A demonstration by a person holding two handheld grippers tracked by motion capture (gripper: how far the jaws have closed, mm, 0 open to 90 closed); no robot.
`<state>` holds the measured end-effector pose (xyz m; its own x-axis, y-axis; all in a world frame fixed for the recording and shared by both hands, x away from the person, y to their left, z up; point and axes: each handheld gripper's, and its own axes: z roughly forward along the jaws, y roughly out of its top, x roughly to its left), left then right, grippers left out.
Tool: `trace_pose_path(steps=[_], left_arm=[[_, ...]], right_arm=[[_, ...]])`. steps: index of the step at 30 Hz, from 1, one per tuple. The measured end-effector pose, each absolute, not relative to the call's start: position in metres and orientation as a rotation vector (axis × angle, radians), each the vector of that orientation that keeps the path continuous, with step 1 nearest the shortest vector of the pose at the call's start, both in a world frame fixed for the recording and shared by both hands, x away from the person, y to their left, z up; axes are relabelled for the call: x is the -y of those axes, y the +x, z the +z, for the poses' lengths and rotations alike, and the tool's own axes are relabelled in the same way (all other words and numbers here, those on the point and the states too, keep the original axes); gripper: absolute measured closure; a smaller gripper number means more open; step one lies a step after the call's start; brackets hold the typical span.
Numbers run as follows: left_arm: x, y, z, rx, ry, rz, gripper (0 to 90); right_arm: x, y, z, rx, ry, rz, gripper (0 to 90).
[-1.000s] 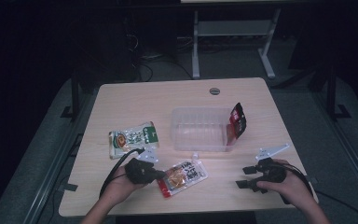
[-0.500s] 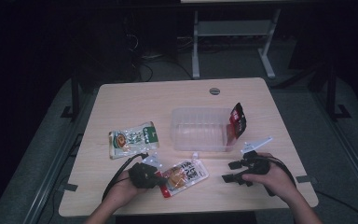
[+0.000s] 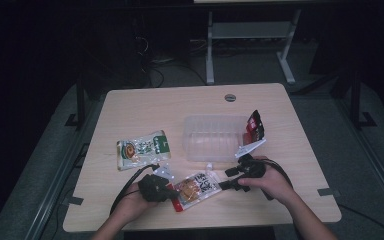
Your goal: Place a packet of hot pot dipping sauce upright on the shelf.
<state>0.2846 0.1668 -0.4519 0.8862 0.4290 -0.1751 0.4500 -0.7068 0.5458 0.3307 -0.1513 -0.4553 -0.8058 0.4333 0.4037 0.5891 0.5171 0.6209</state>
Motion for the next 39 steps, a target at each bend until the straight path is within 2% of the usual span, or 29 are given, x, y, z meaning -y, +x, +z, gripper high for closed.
trace_pose_path(steps=[9,20,25,27,39], left_arm=[[-0.166,0.284,-0.451,-0.633,2.459,-0.045,90.0],[-0.166,0.284,-0.451,-0.633,2.462,-0.046,90.0],[-0.166,0.284,-0.451,-0.633,2.461,-0.046,90.0],[-0.167,0.284,-0.451,-0.636,2.458,-0.047,90.0],[-0.167,0.285,-0.451,-0.636,2.456,-0.048,89.9]], right_arm=[[0.134,0.343,-0.46,2.564,-0.845,-1.125,31.3],[0.128,0.341,-0.466,2.563,-0.83,-1.101,32.8],[0.126,0.341,-0.468,2.536,-0.815,-1.112,36.1],[0.125,0.34,-0.467,2.573,-0.813,-1.106,40.6],[0.119,0.337,-0.469,2.58,-0.82,-1.142,44.3]])
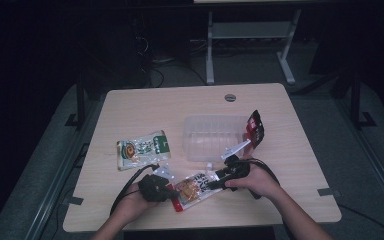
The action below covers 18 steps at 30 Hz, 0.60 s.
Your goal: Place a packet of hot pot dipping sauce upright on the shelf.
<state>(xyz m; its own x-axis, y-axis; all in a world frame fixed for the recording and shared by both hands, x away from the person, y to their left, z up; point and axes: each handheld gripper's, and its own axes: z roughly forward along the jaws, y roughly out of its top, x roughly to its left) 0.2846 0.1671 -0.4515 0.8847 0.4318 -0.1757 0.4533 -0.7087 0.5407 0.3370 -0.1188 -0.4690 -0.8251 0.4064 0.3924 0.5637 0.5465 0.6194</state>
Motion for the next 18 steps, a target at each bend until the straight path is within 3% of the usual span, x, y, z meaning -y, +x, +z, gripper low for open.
trace_pose_path(steps=[18], left_arm=[[-0.168,0.285,-0.452,-0.639,2.45,-0.054,89.9]], right_arm=[[0.105,0.347,-0.47,2.529,-0.703,-1.068,62.1]])
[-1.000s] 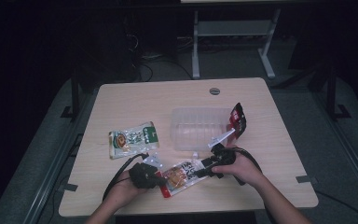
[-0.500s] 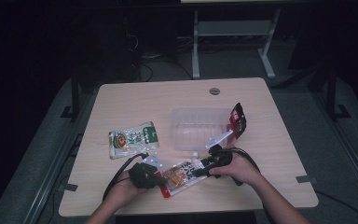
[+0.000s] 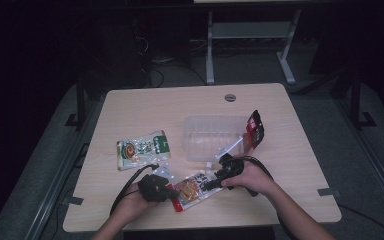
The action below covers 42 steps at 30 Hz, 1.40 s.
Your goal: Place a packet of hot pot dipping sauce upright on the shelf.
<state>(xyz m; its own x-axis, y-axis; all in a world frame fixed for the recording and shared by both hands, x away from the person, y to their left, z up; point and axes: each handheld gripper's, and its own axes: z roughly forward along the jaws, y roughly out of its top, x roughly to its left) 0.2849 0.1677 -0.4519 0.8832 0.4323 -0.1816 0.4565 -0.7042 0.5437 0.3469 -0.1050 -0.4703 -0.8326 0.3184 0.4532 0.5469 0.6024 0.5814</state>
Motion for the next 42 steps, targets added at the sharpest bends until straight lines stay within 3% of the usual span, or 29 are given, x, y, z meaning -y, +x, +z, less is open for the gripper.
trace_pose_path(steps=[8,14,42], left_arm=[[-0.167,0.285,-0.452,-0.629,2.457,-0.052,89.9],[-0.168,0.286,-0.451,-0.6,2.467,-0.054,89.9],[-0.168,0.288,-0.441,-0.54,2.364,-0.031,89.9]], right_arm=[[0.104,0.349,-0.474,2.504,-0.678,-1.044,80.8],[0.106,0.352,-0.476,2.433,-0.688,-1.05,88.0],[0.111,0.34,-0.431,2.278,-0.565,-1.323,89.9]])
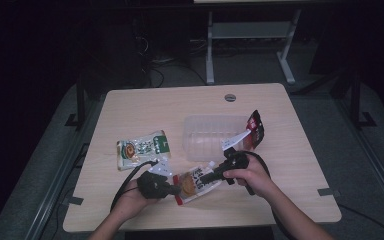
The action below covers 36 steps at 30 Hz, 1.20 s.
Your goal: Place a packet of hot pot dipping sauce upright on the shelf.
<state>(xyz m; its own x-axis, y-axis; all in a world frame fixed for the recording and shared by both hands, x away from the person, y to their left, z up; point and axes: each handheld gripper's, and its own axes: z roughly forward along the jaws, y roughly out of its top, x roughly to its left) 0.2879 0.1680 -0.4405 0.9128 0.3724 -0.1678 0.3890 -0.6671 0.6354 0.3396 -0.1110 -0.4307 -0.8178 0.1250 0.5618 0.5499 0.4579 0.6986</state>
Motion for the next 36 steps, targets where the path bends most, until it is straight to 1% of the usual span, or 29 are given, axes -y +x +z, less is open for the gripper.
trace_pose_path(steps=[10,18,23,27,31,34,36], left_arm=[[-0.15,0.282,-0.437,-0.458,2.348,-0.021,89.8],[-0.163,0.282,-0.433,-0.488,2.316,-0.027,89.6],[-0.179,0.28,-0.426,-0.532,2.295,-0.024,78.2],[-0.189,0.279,-0.424,-0.587,2.272,-0.038,64.7],[-0.199,0.269,-0.429,-0.602,2.298,-0.032,53.8],[-0.205,0.267,-0.433,-0.632,2.298,-0.058,46.9],[-0.207,0.268,-0.434,-0.64,2.308,-0.062,44.1]], right_arm=[[0.108,0.334,-0.414,2.199,-0.487,-1.416,90.0],[0.115,0.334,-0.407,2.206,-0.483,-1.443,89.9],[0.122,0.334,-0.399,2.217,-0.484,-1.474,89.9],[0.128,0.334,-0.391,2.23,-0.497,-1.489,89.9],[0.134,0.338,-0.383,2.247,-0.511,-1.519,89.9],[0.14,0.343,-0.375,2.257,-0.533,-1.545,89.9],[0.143,0.347,-0.37,2.262,-0.547,-1.559,89.9]])
